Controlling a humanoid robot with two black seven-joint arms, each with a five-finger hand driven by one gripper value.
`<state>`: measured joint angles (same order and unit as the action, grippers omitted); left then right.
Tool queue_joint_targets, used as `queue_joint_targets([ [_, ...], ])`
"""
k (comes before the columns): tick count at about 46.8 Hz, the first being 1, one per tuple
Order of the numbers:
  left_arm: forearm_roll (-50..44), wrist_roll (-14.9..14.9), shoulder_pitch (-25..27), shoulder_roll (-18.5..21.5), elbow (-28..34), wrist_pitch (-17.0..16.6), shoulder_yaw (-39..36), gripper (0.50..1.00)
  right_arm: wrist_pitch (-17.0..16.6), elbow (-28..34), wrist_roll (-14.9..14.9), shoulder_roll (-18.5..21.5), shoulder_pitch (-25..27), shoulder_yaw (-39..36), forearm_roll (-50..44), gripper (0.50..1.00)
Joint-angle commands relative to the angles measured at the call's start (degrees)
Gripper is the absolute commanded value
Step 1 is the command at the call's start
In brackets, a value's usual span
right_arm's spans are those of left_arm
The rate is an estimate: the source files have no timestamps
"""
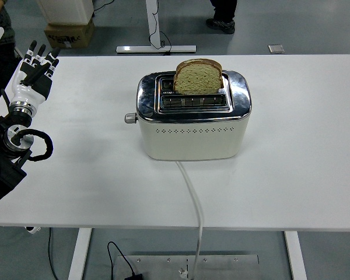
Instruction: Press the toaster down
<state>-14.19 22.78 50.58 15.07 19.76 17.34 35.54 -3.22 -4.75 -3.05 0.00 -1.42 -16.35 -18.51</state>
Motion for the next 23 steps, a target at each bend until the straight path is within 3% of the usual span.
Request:
queue_joint_targets([
  [1,0.8,0.0,0.3,0.2,-0.1,0.0,-0.1,1.000,0.0,0.0,0.1,0.0,-0.1,0.0,0.0,0.998],
  [23,9.4,0.2,2.9,2.2,0.0,-0.7,-0.1,1.000,0.0,0.0,0.0,0.0,0.0,0.0,0.0,0.998],
])
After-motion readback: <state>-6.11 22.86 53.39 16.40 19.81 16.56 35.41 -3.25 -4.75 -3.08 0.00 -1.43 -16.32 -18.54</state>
